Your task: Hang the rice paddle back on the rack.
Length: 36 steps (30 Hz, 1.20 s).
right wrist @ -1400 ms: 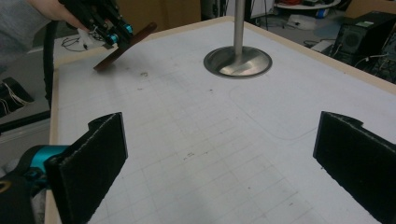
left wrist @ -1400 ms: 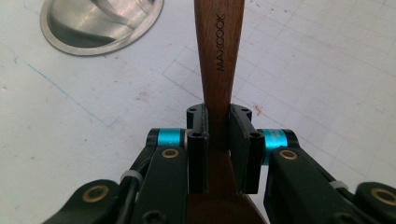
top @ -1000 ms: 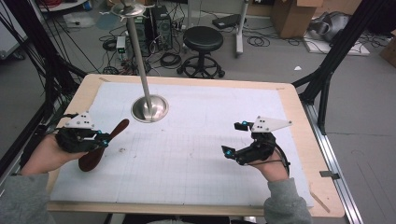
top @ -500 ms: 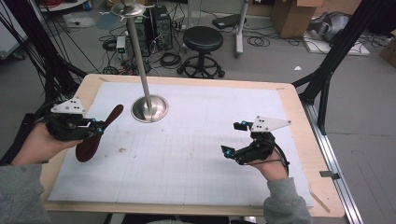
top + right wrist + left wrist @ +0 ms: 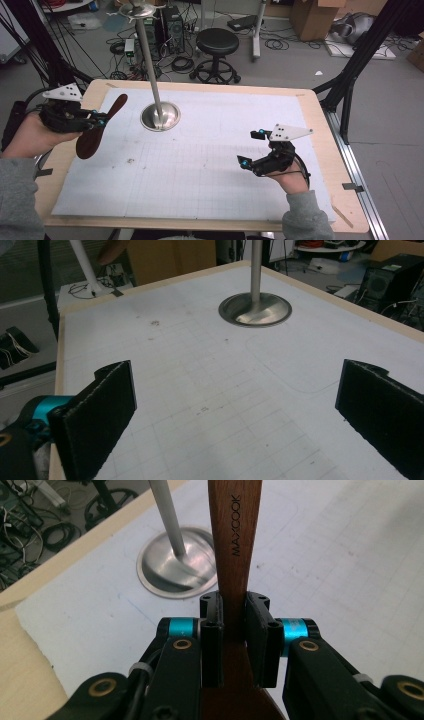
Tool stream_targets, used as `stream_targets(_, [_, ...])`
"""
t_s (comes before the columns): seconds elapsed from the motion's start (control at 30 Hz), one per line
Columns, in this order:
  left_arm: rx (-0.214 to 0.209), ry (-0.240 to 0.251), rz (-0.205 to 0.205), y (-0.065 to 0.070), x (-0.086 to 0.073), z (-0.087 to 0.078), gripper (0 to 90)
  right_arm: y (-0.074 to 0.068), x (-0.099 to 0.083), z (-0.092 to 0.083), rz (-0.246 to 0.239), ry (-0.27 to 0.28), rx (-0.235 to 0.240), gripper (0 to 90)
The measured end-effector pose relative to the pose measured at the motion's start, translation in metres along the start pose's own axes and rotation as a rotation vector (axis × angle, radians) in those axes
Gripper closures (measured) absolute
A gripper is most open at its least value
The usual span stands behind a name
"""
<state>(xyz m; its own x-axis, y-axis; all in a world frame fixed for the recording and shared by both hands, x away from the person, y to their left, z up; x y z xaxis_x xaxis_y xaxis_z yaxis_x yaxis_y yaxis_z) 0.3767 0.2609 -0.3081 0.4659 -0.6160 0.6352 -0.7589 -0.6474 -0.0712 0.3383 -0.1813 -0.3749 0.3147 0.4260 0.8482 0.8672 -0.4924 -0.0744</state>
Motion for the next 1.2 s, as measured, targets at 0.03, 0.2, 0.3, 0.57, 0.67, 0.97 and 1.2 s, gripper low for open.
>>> stream_targets(0.03, [0.0,0.008,-0.001,-0.001,0.003,-0.002,77.7,0.0,0.0,0.0,-0.001,-0.001,0.001,1.4])
stream_targets(0.2, [0.023,0.019,0.027,-0.003,0.011,-0.008,77.7,0.0,0.0,0.001,-0.001,-0.004,0.007,1.4])
stream_targets(0.3, [0.001,0.03,0.023,-0.006,0.015,-0.008,77.7,0.001,-0.001,0.001,0.008,-0.005,0.013,1.4])
stream_targets(0.57, [-0.016,0.075,-0.008,-0.027,0.03,-0.019,77.7,0.002,0.0,0.001,0.02,0.005,0.028,1.4])
stream_targets(0.67, [-0.025,0.093,-0.018,-0.033,0.037,-0.026,77.7,0.0,0.001,0.001,0.01,0.001,0.033,1.4])
stream_targets(0.97, [-0.02,0.129,-0.02,-0.051,0.061,-0.044,77.6,-0.003,0.005,-0.003,0.005,0.004,0.04,1.3])
stream_targets(1.2, [-0.028,0.159,-0.021,-0.061,0.079,-0.056,77.6,0.0,0.006,-0.007,0.008,0.021,0.033,1.4])
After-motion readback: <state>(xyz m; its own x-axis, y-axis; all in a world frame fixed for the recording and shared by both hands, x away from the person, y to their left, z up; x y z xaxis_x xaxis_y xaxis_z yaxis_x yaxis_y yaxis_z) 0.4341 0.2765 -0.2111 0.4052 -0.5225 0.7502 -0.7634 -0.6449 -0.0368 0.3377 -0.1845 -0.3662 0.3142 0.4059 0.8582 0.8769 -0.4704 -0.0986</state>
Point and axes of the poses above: each handheld gripper's, and its own axes: z roughly forward along the jaws, x roughly out of its top, y roughly to its right, the point moved 7 cm from there along z, roughly forward along the jaws, and after that the axes turned 10 degrees about -y, right-handed, at the moved point
